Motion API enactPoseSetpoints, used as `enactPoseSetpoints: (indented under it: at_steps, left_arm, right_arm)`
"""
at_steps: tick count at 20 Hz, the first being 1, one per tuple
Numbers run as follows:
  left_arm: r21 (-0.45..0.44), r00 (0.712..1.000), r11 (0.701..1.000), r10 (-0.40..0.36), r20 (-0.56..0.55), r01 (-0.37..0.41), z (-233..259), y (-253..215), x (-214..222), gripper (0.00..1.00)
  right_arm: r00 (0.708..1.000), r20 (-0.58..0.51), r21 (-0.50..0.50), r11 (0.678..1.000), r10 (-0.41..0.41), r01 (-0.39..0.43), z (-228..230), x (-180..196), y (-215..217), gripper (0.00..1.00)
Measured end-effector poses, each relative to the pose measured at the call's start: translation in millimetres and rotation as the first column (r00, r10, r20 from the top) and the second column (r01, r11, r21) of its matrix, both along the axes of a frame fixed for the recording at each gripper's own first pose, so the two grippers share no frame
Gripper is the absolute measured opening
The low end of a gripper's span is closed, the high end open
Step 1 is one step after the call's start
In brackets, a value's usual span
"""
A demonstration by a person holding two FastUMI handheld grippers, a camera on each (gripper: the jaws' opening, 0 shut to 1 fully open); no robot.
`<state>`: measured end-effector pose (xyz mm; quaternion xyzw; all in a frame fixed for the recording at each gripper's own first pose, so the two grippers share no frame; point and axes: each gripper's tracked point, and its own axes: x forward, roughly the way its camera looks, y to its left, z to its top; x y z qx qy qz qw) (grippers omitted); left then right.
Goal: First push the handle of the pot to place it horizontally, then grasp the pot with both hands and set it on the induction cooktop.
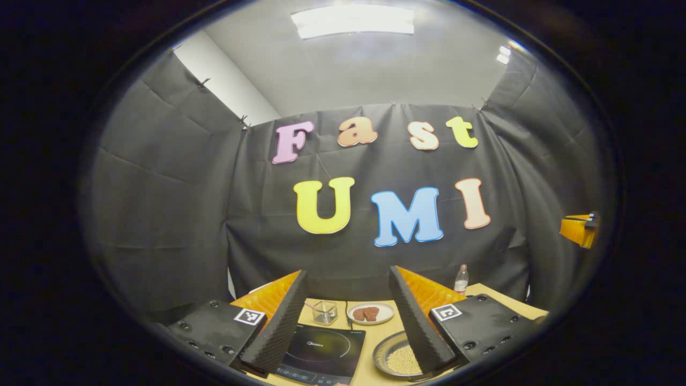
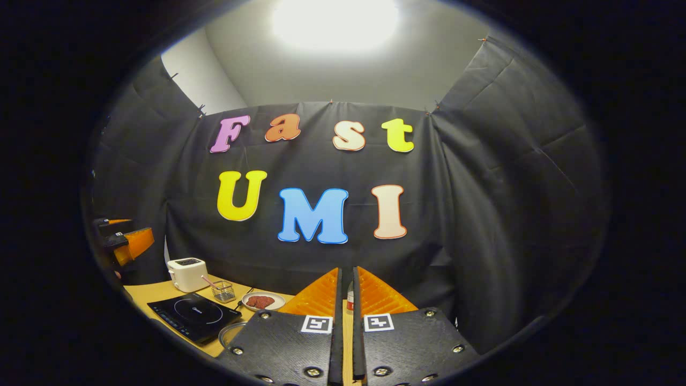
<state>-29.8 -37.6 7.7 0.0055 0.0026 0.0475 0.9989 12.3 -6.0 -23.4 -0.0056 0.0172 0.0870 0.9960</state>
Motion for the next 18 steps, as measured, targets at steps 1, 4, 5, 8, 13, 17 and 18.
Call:
enactPoseSetpoints:
  at_steps: [1,4,5,8,13,17,18]
  left_arm:
    - [-0.006,1.000,1.000,0.015,-0.010,-0.015,-3,-1,-2,1.00]
    - [-0.001,0.999,0.999,0.047,-0.021,-0.047,-6,-3,-7,0.97]
    - [0.004,0.999,0.999,0.048,-0.014,-0.048,-3,-2,-7,0.91]
    - [0.026,0.999,0.999,0.047,-0.005,-0.047,-2,7,-6,0.97]
    - [0.025,0.997,0.997,0.076,-0.006,-0.076,-4,47,1,0.97]
    - [0.018,0.993,0.993,0.116,0.000,-0.116,-6,88,7,0.96]
    - [0.016,0.992,0.992,0.125,0.001,-0.125,-5,97,7,0.95]
  right_arm:
    - [1.000,-0.009,0.000,1.000,0.029,-0.029,-4,0,7,0.07]
    - [0.994,-0.029,0.009,0.994,0.109,-0.109,-12,-1,33,0.07]
    - [0.991,-0.035,0.010,0.991,0.132,-0.132,-14,-1,42,0.07]
    - [0.980,-0.050,0.015,0.981,0.195,-0.194,-21,0,71,0.07]
    - [0.947,-0.105,0.019,0.953,0.303,-0.302,-42,-6,131,0.07]
    - [0.903,-0.182,0.030,0.920,0.390,-0.391,-68,-16,177,0.07]
    - [0.891,-0.204,0.031,0.912,0.406,-0.408,-75,-18,186,0.07]
